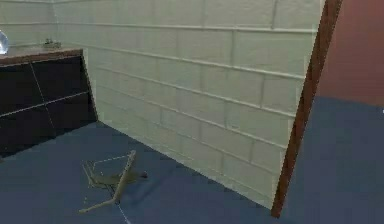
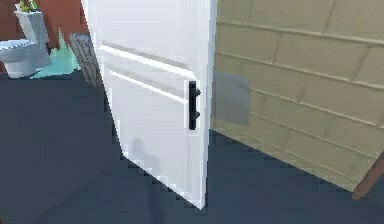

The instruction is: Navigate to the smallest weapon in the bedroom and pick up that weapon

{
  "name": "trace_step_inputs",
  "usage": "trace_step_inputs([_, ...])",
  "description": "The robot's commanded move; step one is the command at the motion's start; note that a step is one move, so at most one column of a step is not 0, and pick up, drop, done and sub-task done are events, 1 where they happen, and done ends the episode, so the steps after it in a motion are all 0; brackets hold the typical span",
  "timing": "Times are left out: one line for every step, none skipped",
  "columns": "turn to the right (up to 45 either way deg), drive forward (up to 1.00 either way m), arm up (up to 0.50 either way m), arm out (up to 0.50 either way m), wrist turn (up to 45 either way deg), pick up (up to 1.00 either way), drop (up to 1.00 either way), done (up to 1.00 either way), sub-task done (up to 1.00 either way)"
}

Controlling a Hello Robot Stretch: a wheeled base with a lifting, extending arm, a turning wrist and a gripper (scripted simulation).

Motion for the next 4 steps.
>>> trace_step_inputs([27.0, 0.0, 0.0, 0.0, 0.0, 0.0, 0.0, 0.0, 0.0])
trace_step_inputs([0.0, 0.05, 0.0, 0.0, 0.0, 0.0, 0.0, 0.0, 0.0])
trace_step_inputs([-45.0, 0.0, 0.0, 0.0, 0.0, 0.0, 0.0, 0.0, 0.0])
trace_step_inputs([-21.0, 0.0, 0.0, 0.0, 0.0, 0.0, 0.0, 0.0, 0.0])
